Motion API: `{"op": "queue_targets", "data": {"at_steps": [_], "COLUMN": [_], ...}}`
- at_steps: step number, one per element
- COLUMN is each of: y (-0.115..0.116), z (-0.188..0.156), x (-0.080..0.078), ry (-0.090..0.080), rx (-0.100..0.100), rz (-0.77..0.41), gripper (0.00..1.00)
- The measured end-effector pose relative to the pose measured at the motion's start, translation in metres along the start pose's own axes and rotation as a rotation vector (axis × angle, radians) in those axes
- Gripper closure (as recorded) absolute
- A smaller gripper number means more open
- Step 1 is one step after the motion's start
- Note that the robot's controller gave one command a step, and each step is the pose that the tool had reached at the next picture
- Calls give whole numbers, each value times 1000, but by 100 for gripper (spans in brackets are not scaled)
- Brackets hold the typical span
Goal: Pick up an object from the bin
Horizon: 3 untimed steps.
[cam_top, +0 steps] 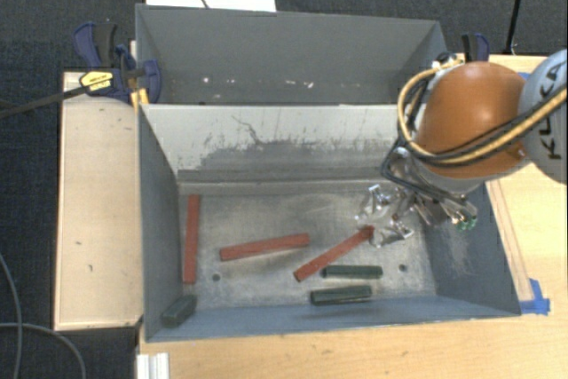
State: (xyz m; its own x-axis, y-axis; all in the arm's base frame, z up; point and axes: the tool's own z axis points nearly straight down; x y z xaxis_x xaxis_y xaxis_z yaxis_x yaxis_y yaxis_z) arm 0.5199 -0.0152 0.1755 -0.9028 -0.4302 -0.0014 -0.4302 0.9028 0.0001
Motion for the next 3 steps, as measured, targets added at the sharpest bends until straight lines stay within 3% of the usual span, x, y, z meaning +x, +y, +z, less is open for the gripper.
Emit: {"op": "queue_targets", "data": {"at_steps": [1,2,3], "y": [-19,-41,-10], "z": [46,83,-120], "x": [-3,-21,-53], "ry": [-9,1,0], "rx": [4,0,0], "rz": [33,-55,-149], "gripper": [100,100,100]}}
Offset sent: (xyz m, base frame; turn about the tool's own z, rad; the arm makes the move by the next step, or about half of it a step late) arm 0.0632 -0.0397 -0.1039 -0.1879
